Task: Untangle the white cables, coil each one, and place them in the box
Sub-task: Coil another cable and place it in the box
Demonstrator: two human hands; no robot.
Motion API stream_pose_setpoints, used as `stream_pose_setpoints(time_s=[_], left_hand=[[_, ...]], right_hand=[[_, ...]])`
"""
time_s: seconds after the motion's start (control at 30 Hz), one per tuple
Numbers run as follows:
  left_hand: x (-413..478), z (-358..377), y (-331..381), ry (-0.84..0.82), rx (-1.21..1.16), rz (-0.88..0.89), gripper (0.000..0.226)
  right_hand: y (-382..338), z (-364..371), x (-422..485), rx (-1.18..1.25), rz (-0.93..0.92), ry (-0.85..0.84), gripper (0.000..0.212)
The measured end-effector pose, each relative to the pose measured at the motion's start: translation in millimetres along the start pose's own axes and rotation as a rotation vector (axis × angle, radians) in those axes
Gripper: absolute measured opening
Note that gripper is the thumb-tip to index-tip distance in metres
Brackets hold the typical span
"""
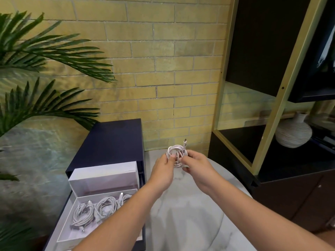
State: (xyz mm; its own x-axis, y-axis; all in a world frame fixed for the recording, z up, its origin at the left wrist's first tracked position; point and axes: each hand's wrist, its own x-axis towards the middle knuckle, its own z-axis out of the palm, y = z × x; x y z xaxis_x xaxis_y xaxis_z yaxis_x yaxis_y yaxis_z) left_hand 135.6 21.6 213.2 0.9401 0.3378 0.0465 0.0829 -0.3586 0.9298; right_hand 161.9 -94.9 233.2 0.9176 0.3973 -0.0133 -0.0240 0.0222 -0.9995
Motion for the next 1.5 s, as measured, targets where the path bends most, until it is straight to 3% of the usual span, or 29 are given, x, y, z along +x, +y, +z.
stream_pose_setpoints(time_s=[0.17, 0.23, 0.3, 0.4, 0.53, 0.63, 0.7, 0.83, 1.17, 1.4, 1.5], left_hand=[[1, -7, -3, 0.023, 0.053, 0.040, 0.020], [-1, -9, -3, 0.039, 0.076, 0.106, 0.026], [1, -11, -5, 0.074, 0.198, 0.244, 0.037], [-1, -14, -7, 0.107, 0.496, 0.419, 0.028], [3, -15, -11, 0.059, 0.686, 0.427, 0.027], [5, -16, -13, -0.044, 0.555, 0.328, 0.037], [0, -13, -11, -0.082, 0.433, 0.259, 0.040], [-3, -5, -10, 0.002, 0.394, 0.210, 0.044], [-4, -3, -7, -0.078, 0.093, 0.041, 0.033], [-5, -5, -5, -0.188, -0.267, -0.055, 0.030], [-8, -7, -1, -0.233, -0.243, -0.058, 0.029]], right_hand=[[-4, -8, 2, 0.034, 0.033, -0.062, 0.019], [-3, -10, 4, 0.079, 0.074, -0.067, 0.027], [1, -10, 7, 0.090, 0.119, -0.082, 0.033], [0, -12, 8, 0.111, 0.152, -0.099, 0.036], [-5, -19, 9, -0.019, 0.078, -0.156, 0.025], [1, -24, 9, -0.175, 0.025, -0.136, 0.019], [5, -24, 8, -0.319, -0.052, -0.024, 0.020], [10, -21, 4, -0.564, -0.355, 0.212, 0.012], [25, -24, 7, -0.617, -0.284, 0.076, 0.007], [31, -20, 3, -0.684, -0.389, 0.147, 0.014], [32, -22, 4, -0.755, -0.460, 0.177, 0.011]])
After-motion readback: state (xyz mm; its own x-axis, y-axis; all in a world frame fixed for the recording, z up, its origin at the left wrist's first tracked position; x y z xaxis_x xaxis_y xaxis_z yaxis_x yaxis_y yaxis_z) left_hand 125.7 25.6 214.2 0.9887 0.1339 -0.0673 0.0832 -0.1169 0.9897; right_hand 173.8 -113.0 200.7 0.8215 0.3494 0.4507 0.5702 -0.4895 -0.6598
